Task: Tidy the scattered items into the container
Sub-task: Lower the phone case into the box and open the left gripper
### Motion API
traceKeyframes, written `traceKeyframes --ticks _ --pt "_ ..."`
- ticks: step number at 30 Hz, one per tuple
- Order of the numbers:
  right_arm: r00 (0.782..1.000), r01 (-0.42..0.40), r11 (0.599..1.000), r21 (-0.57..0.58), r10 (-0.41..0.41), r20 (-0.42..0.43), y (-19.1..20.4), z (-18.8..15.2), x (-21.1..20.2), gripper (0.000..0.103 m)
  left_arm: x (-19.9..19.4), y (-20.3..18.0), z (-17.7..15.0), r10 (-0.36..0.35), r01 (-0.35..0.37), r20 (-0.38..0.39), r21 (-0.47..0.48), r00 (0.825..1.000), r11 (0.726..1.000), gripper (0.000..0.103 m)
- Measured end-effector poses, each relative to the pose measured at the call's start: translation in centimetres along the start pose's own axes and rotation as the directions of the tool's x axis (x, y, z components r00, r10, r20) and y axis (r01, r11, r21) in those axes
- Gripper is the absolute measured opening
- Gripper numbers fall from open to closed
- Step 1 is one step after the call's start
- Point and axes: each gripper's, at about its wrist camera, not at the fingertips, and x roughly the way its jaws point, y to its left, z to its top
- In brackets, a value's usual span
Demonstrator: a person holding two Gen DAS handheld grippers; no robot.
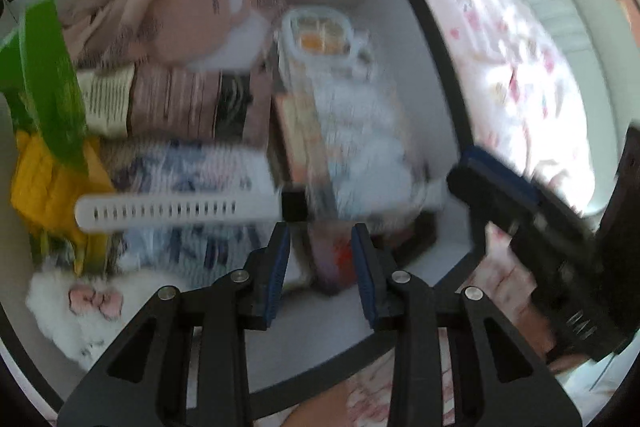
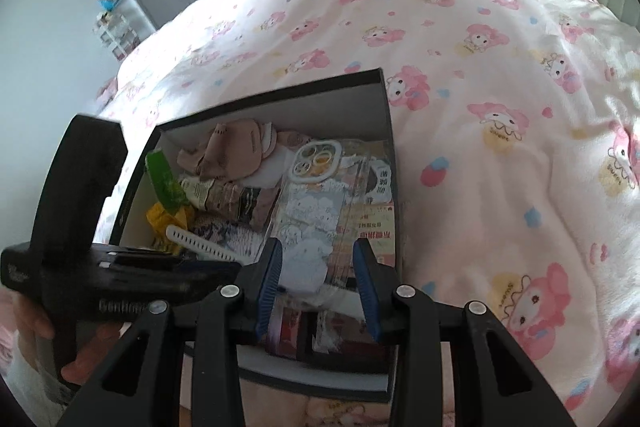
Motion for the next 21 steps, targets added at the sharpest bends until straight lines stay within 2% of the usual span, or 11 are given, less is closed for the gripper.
traceKeyframes --ticks 3,9,11,14,17,21 --pt "0.999 0.006 1.000 -0.008 -0.007 -0.038 0.3 -0.4 0.9 0.033 0.9 -0.1 -0.3 0.011 -0.011 -0.019 0.001 1.000 1.000 0.030" --pt "0.998 0.036 0.999 -0.012 -0.037 -0.060 0.5 -0.9 1.4 0.033 0.9 -0.4 0.6 0.022 -0.021 0.025 -0.036 0.999 0.999 0.030" --pt "0.997 0.044 0.999 -0.010 -0.044 -0.061 0.4 -0.9 1.4 0.034 0.4 -0.2 0.9 -0.003 0.006 0.045 -0.065 0.999 0.998 0.030" --pt "0.996 0.055 0.998 -0.009 -0.056 -0.063 0.2 -1.1 1.4 0.033 -0.2 -0.4 0.2 -0.053 0.055 0.050 -0.049 0.997 0.997 0.030" --pt "0.996 0.034 0.999 -0.007 -0.035 -0.083 0.0 -1.1 1.6 0.033 0.0 -0.7 -0.5 -0.011 0.011 0.029 -0.021 1.000 1.000 0.030" --pt "0.993 0.040 0.999 -0.027 -0.043 -0.113 0.4 -1.1 2.5 0.033 0.2 -0.1 -0.2 -0.025 0.027 0.031 -0.060 0.999 0.998 0.030"
